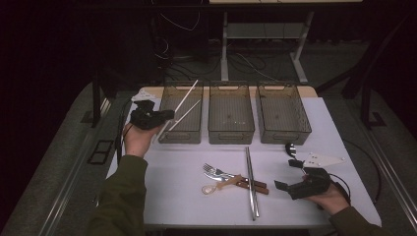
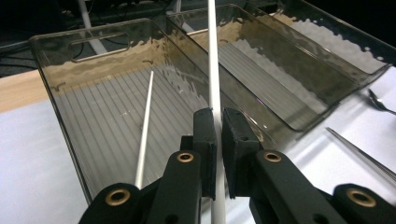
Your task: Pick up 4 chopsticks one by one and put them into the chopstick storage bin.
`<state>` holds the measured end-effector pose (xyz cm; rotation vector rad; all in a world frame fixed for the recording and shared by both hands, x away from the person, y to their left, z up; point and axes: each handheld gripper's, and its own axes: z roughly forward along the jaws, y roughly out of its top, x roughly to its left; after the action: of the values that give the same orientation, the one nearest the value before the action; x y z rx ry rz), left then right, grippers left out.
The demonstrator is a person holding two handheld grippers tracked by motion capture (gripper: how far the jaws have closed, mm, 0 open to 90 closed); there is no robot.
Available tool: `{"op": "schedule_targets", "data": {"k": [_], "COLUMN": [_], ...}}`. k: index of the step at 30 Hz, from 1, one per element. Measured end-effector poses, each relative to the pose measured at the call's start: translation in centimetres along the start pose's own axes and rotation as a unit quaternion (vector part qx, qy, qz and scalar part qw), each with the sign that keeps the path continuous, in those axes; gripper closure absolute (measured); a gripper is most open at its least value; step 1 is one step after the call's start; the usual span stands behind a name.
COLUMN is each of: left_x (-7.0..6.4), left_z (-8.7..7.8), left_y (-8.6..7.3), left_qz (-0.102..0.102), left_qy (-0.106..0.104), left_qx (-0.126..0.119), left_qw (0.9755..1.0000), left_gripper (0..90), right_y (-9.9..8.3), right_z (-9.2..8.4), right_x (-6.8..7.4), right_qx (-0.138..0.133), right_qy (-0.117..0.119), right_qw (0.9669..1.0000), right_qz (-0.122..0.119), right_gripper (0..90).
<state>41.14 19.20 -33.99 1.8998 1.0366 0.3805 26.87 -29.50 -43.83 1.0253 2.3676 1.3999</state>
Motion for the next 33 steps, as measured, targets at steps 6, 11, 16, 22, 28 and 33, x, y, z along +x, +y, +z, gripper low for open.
{"op": "schedule_targets", "data": {"k": [6,11,16,22,28,33], "left_x": [0.8,1.3,1.9,2.6,2.9,3.1], "left_z": [1.5,2.6,3.7,5.2,6.4,7.2], "left_y": [1.2,1.9,2.5,2.7,2.2,1.7], "left_qz": [0.013,0.009,0.008,0.008,0.015,0.021], "left_qy": [0.018,0.02,0.025,0.03,0.037,0.041], "left_qx": [0.015,0.013,0.012,0.013,0.024,0.044], "left_qw": [0.9996,0.9997,0.9996,0.9994,0.9989,0.998], "left_gripper": [84.4,84.4,84.4,84.3,84.3,84.3], "right_y": [0.0,0.0,0.0,-0.1,-0.1,-0.1], "right_z": [-0.1,-0.1,-0.2,-0.1,-0.1,-0.1], "right_x": [0.0,0.0,0.0,0.0,-0.1,0.0], "right_qx": [-0.002,-0.002,-0.002,-0.003,-0.002,-0.002], "right_qy": [0.0,0.0,0.001,0.001,0.001,0.002], "right_qw": [1.0,1.0,1.0,1.0,1.0,1.0], "right_qz": [0.002,0.003,0.003,0.003,0.003,0.003], "right_gripper": [0.8,0.8,0.8,0.8,0.8,0.8]}}
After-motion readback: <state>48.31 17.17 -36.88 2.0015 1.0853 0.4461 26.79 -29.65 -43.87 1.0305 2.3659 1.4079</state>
